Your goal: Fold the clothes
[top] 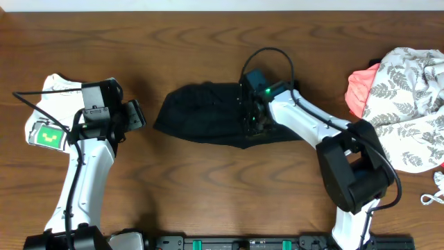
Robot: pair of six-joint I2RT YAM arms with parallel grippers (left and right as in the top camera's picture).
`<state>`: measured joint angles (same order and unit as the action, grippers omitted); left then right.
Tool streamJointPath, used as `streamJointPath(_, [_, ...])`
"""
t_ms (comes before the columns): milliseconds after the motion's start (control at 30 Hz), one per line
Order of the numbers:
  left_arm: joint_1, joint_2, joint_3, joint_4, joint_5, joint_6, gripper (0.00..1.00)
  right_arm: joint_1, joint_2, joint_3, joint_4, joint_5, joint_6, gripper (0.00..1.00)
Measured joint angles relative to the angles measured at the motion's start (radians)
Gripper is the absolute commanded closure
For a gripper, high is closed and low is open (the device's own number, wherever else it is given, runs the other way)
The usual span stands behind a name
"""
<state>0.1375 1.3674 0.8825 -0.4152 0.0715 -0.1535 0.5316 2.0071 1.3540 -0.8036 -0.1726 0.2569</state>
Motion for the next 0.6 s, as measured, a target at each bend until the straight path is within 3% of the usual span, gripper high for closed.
streamJointPath(133, [0.000,0.000,0.000,0.000,0.000,0.000,0.33,-0.011,-0.008,0.001,-0.002,-0.003,0.000,0.78])
streamJointPath(267, [0.000,0.000,0.000,0.000,0.000,0.000,0.33,-0.045,-0.085,0.001,0.001,0.014,0.002,0.65])
streamJointPath(333, [0.000,0.000,0.000,0.000,0.000,0.000,0.33,-0.078,-0.148,0.002,0.005,0.036,0.003,0.64])
streamJointPath(467, [0.000,0.000,0.000,0.000,0.000,0.000,0.33,-0.159,-0.235,0.022,0.010,0.078,0.002,0.73])
streamJointPath(600, [0.000,0.000,0.000,0.000,0.000,0.000,0.33,-0.211,-0.220,0.026,0.008,0.097,0.011,0.99])
